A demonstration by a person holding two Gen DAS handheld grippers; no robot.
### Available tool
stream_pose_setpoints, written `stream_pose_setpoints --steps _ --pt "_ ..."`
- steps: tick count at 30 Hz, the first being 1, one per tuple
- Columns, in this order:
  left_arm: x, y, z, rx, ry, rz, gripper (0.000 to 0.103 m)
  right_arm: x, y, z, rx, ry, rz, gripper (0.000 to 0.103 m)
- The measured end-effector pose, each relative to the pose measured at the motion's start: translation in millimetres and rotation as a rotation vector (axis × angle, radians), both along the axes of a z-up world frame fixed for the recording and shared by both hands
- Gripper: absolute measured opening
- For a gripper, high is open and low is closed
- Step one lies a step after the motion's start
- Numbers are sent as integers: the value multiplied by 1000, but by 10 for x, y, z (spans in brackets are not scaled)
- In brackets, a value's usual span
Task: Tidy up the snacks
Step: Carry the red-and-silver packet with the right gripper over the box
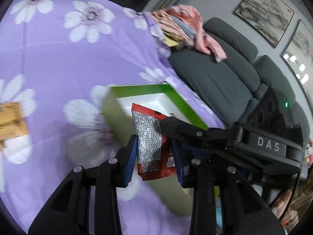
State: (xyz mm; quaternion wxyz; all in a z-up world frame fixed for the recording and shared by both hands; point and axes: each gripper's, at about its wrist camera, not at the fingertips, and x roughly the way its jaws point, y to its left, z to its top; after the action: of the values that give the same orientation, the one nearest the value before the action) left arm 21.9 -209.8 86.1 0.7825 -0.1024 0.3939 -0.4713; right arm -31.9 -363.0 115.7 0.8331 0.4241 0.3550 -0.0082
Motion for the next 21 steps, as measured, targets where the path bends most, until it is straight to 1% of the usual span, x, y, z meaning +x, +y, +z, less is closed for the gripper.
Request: stream_pose_setpoints --steps 4,6,9,11,15,19,21 --pt "-79 -348 1 22 0 -57 34 -174 -288 -3 4 -7 -106 39" --pt "-88 -499 -12 34 4 -81 34 -239 -403 -49 25 -6 -152 39" --pt "-118 -644 -30 46 14 -104 34 -355 -557 -91 32 -3 -217 39" --pt "-133 -742 -39 59 13 -116 34 -390 -596 -88 19 4 -258 39" --pt "-134 -868 -84 97 10 -121 34 -465 -687 -119 1 37 -293 39" --pt "-148 -858 -133 95 27 -106 34 -478 -721 -173 15 53 -303 39" --pt "-156 -848 -132 98 25 -98 37 -469 -707 -161 -4 60 -308 39"
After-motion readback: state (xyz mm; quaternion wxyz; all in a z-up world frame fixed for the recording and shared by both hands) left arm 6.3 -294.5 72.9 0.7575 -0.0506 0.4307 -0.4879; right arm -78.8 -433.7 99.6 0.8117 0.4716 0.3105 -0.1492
